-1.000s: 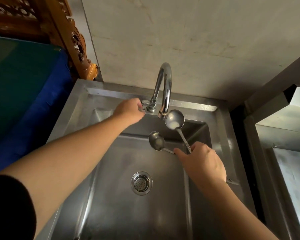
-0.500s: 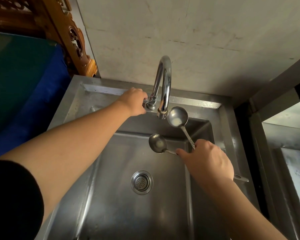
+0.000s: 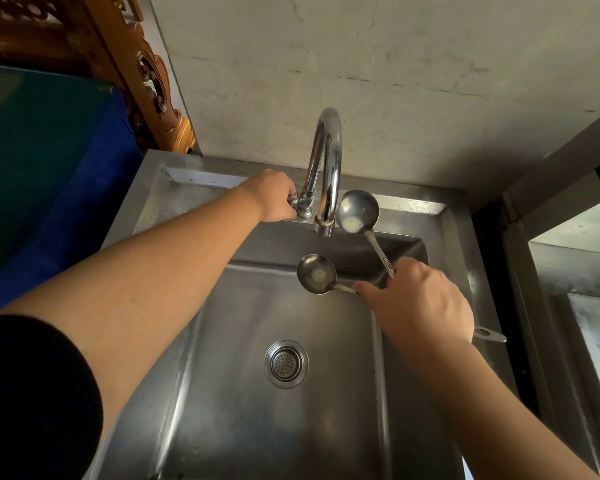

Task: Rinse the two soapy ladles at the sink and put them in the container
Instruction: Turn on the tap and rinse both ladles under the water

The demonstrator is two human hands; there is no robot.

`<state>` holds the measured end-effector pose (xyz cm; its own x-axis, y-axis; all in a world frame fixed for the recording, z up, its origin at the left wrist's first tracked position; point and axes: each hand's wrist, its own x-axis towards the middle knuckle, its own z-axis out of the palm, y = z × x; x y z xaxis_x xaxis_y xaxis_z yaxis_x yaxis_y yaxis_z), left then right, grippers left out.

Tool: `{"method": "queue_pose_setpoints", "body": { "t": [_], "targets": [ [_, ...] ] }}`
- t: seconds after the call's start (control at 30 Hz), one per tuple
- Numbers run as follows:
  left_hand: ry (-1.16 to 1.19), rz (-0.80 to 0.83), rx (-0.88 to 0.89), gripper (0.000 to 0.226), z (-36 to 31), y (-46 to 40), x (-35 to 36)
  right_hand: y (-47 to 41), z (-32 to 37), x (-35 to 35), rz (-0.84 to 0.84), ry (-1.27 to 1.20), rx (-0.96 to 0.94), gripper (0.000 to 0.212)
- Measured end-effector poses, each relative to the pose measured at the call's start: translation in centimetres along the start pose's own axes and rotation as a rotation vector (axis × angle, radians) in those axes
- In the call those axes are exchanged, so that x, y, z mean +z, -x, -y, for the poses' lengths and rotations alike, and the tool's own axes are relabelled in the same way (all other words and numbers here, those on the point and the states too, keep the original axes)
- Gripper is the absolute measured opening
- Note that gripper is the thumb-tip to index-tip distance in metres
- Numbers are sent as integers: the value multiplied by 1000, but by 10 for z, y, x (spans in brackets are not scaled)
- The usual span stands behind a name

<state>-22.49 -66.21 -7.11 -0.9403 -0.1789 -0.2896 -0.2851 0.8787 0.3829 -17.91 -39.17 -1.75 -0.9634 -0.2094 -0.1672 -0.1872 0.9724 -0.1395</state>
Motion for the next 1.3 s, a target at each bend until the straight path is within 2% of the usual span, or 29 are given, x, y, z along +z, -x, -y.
{"method": "queue_pose_setpoints", "body": {
  "t": [0.43, 0.77, 0.87, 0.93, 1.0, 1.07, 1.13, 1.2, 1.3],
  "targets": [
    [52, 22, -36, 23, 3, -2, -1, -4, 5, 0, -16, 12, -11, 45],
    [5, 59, -51, 18, -2, -1, -5, -8, 4, 1, -33, 18, -6, 45],
    [50, 5, -78, 30, -1, 6, 4, -8, 4, 2, -29, 15, -1, 45],
    [258, -184, -128, 43, -3, 24, 19, -7, 3, 3, -16, -1, -1, 46],
    [588, -340, -217, 36, -6, 48, 41, -5, 3, 3, 6, -37, 6, 45],
    [972, -318, -297, 26, -14, 74, 62, -3, 4, 4, 31, -81, 23, 44],
    [1274, -227, -318, 30, -24, 97, 77, -1, 7, 5, 68, -126, 42, 43],
    [1410, -165, -316, 31, -32, 111, 87, 1, 10, 6, 113, -161, 66, 44],
    [1482, -165, -365, 33, -35, 116, 93, 3, 15, 6, 154, -176, 85, 44]
  ]
}}
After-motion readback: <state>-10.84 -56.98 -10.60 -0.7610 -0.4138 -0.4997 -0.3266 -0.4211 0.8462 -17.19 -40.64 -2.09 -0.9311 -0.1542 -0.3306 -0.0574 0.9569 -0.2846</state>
